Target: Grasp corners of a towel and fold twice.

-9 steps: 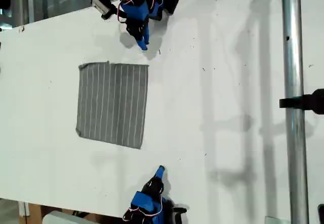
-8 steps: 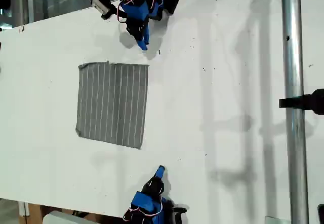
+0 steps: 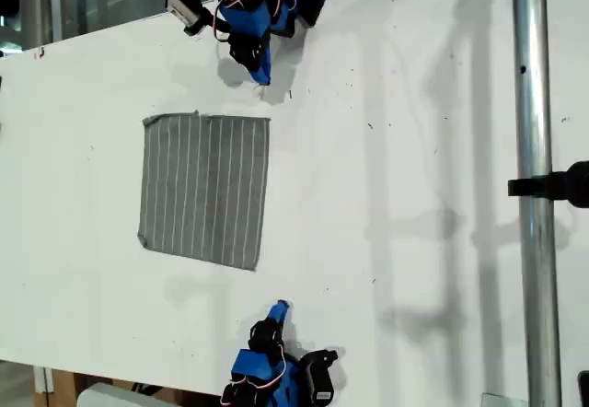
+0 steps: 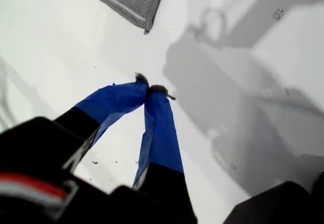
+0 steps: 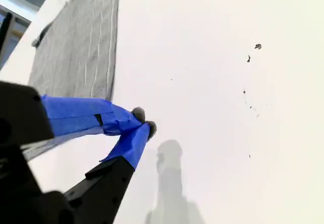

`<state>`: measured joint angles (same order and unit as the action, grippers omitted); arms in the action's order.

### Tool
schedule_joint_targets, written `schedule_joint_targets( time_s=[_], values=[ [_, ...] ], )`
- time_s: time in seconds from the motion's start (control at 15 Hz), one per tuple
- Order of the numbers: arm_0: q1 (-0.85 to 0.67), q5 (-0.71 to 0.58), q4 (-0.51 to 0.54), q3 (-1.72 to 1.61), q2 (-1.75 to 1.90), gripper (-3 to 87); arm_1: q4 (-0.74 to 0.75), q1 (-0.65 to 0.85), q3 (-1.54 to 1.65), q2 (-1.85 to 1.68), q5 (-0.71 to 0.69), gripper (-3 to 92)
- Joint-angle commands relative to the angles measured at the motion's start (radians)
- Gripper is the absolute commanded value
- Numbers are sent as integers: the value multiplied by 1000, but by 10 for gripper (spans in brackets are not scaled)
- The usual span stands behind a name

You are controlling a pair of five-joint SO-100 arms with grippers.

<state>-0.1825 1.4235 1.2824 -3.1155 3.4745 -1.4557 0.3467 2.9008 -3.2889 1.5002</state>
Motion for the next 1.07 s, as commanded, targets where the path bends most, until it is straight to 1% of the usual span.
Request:
schedule_joint_targets(
  time_s=[0.0, 0.6, 0.8, 0.93, 1.0],
  values=[
    [-14, 12, 8, -5, 2, -29, -9, -23, -12, -2, -11, -2],
    [-11, 6, 8, -5, 2, -29, -8, -29, -11, -2, -20, -2],
    [-5, 6, 8, -5, 2, -29, 8, -64, -95, 23, -61, -2],
    [-5, 6, 8, -5, 2, -29, 35, -51, -249, 140, -156, -2],
    [-6, 6, 8, -5, 2, -29, 29, -32, -374, 265, -224, -2]
  ],
)
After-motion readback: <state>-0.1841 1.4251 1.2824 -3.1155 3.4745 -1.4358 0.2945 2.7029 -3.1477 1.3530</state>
